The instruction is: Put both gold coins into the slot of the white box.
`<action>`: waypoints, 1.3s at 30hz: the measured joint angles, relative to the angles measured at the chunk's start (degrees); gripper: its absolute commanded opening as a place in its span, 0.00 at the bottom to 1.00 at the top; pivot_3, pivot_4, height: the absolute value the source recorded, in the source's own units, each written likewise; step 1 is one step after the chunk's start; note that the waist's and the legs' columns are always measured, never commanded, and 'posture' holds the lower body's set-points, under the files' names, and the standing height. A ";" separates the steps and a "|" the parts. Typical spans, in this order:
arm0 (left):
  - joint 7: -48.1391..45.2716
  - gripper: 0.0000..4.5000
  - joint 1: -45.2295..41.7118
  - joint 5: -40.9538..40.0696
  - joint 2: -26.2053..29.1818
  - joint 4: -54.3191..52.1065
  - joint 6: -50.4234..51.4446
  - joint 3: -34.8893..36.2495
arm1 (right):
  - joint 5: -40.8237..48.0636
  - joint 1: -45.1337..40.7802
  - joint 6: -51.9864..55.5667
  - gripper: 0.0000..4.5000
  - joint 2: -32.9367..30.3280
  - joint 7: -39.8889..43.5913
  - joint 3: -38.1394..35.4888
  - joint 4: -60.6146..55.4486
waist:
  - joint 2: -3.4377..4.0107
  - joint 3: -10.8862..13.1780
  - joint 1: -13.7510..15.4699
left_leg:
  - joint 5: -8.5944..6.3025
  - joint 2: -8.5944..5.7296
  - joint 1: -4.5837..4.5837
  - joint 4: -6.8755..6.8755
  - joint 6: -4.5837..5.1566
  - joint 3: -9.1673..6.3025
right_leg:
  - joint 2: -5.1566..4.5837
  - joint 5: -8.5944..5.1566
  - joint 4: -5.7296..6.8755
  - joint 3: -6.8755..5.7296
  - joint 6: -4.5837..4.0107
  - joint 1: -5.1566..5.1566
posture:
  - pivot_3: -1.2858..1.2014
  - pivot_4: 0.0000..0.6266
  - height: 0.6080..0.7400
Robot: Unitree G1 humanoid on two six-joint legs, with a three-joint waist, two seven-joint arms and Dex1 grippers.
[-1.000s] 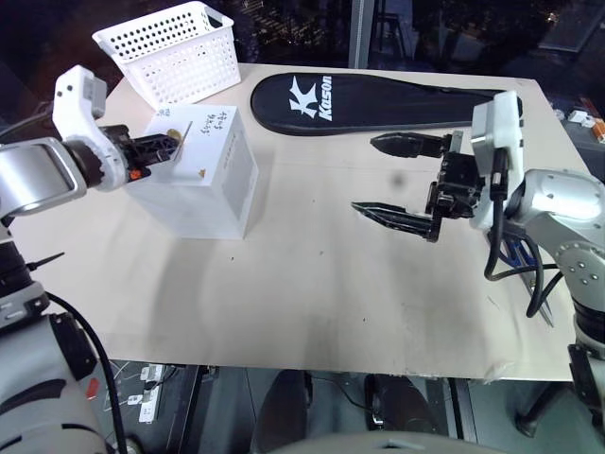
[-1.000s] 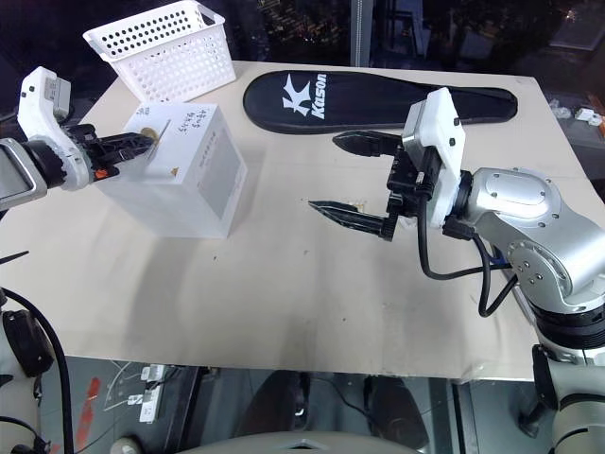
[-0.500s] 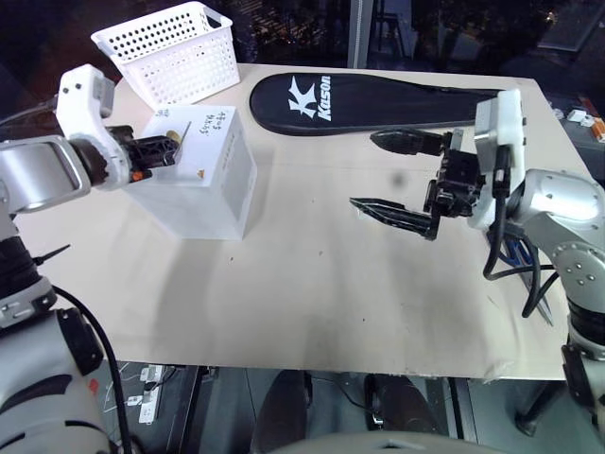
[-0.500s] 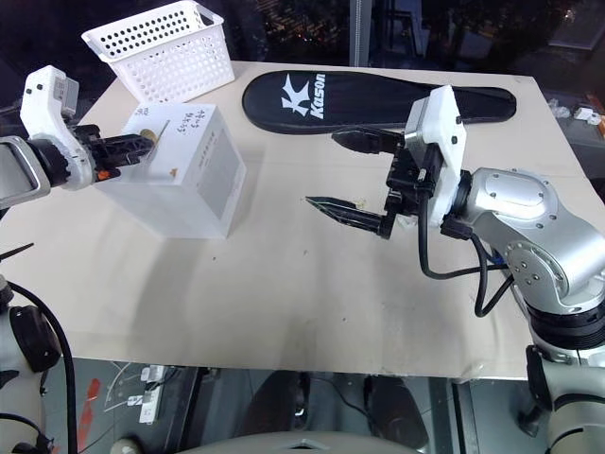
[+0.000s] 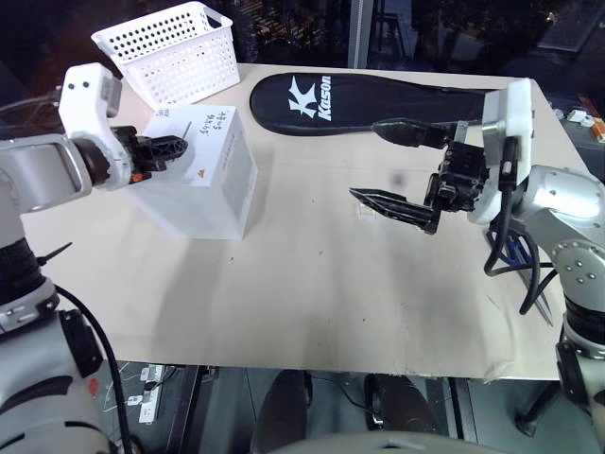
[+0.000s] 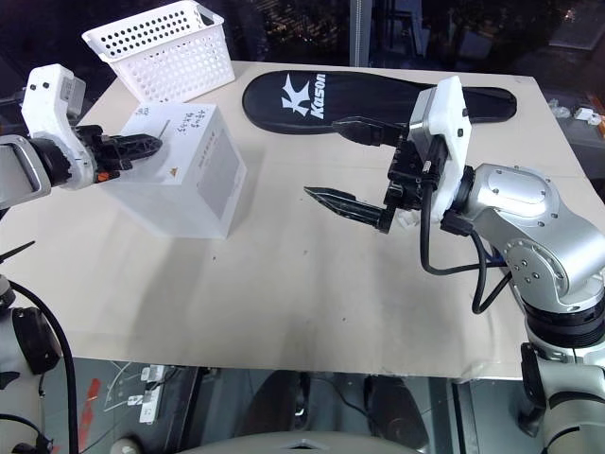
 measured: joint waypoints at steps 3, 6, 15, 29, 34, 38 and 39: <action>-1.16 0.64 -0.20 -0.02 -0.67 -0.76 -0.30 2.10 | -0.83 0.09 1.27 1.00 -0.09 -0.52 0.65 0.10 | 0.00 0.00 0.01 | 0.00 0.00 -0.02 0.00 0.00 0.00 | 0.00 0.00 -0.01 0.00 0.00 -0.01 | 0.52 0.24 1.00; -4.09 0.64 -1.64 -4.37 -3.94 -4.88 -0.80 5.98 | -4.67 -0.07 4.76 1.00 -0.20 -3.28 5.09 3.04 | -0.05 -0.02 0.10 | 0.00 -0.03 -0.07 0.04 0.00 -0.01 | -0.04 0.00 -0.02 -0.01 0.00 -0.02 | 0.52 0.24 1.00; -26.44 0.81 23.39 -13.42 -4.66 -32.74 -14.28 4.26 | -20.34 -4.44 8.02 0.53 6.17 -7.86 17.08 27.05 | -0.05 -0.03 -1.12 | 0.16 -0.06 -0.58 0.05 -0.26 -0.03 | -0.06 0.02 0.13 0.03 -0.01 -0.63 | 0.52 0.24 1.00; -29.22 0.81 37.93 -11.77 -3.72 -37.74 -26.03 5.57 | -32.66 -6.46 1.45 0.53 8.77 -3.15 21.86 36.70 | 0.00 -0.05 -1.09 | 0.02 -0.07 -0.73 0.19 -0.01 -0.09 | -0.05 0.03 0.13 -0.03 -0.01 -0.65 | 0.52 0.24 1.00; -28.37 0.81 38.67 -12.29 -3.44 -37.90 -27.30 5.55 | -33.66 -6.46 1.46 0.53 8.82 -2.12 21.44 36.70 | 0.00 -0.05 -1.10 | 0.02 -0.07 -0.73 0.19 -0.01 -0.09 | -0.05 0.03 0.13 -0.03 -0.01 -0.65 | 0.52 0.24 1.00; -27.73 0.81 38.76 -12.88 -3.30 -37.90 -28.22 5.37 | -33.79 -6.46 1.61 0.53 8.90 -1.63 20.54 36.69 | 0.00 -0.05 -1.10 | 0.02 -0.07 -0.73 0.19 -0.01 -0.09 | -0.05 0.03 0.14 -0.03 -0.01 -0.65 | 0.52 0.24 1.00; -27.68 0.81 38.76 -12.89 -3.30 -37.90 -28.36 5.35 | -33.81 -6.46 1.61 0.53 8.90 -1.60 20.26 36.69 | 0.00 -0.05 -1.09 | 0.02 -0.07 -0.73 0.19 -0.01 -0.08 | -0.05 0.03 0.14 -0.03 0.00 -0.65 | 0.52 0.24 1.00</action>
